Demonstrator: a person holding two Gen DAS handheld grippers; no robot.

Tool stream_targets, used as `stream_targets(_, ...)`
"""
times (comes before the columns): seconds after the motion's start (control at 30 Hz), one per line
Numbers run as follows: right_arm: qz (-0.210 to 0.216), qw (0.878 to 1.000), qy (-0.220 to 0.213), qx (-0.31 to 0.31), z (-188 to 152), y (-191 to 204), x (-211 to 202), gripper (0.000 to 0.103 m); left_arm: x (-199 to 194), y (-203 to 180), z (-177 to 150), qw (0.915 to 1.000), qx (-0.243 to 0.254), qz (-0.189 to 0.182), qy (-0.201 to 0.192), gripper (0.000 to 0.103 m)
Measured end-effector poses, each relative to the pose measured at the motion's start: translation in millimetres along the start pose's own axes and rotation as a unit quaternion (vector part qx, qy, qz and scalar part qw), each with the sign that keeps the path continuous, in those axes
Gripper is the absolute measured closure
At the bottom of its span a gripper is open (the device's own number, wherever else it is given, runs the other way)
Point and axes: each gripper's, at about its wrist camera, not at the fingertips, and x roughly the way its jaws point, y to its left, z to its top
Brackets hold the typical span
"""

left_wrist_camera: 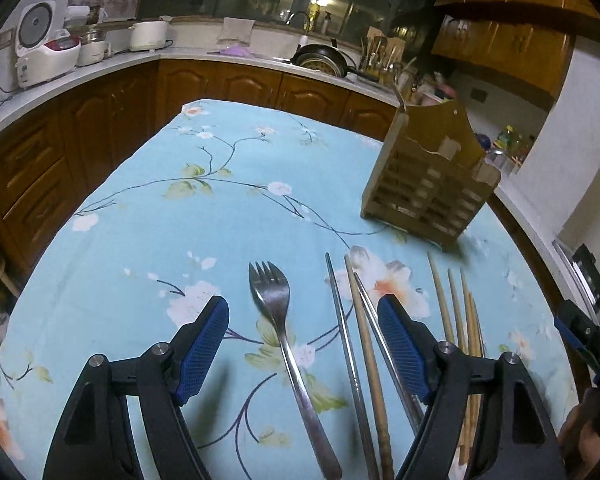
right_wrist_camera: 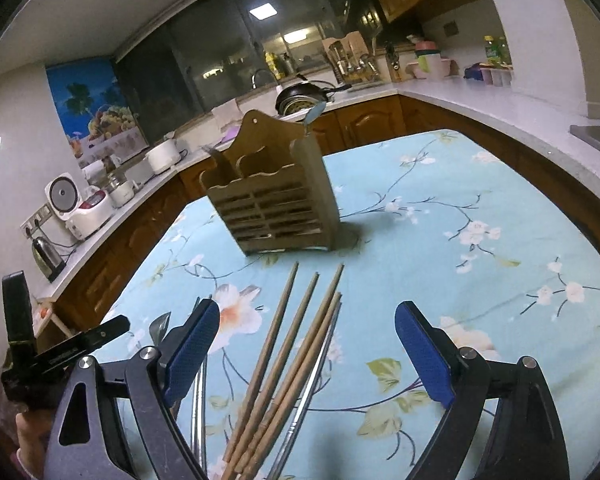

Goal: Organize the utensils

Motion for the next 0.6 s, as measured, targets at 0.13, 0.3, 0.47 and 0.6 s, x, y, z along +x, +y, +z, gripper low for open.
stream_targets(0.13, 0.002, 1.000, 0.000, -0.010, -1.5, 7.7, 2.1, 0.014, 3.6, -3.6, 3.2, 0.9998, 0.010, 0.009, 0.013, 0.030)
stream_targets(0.3, 0.003, 1.000, 0.014, -0.019, 0.4, 14.7, 12.9, 0.034, 17.0, -5.9, 11.3, 0.9991, 0.022, 0.001, 0.037, 0.042)
stream_targets(0.47, 0.004, 0.999, 0.044, -0.020, 6.2, 18.6, 35.0, 0.052, 36.4, -12.1, 22.2, 0.9973, 0.034, -0.009, 0.064, 0.054)
stream_targets(0.6, 0.000, 0.997, 0.069, -0.028, 7.6, 22.0, 54.8, 0.059, 56.3, -14.5, 30.0, 0.9953, 0.042, -0.012, 0.086, 0.063)
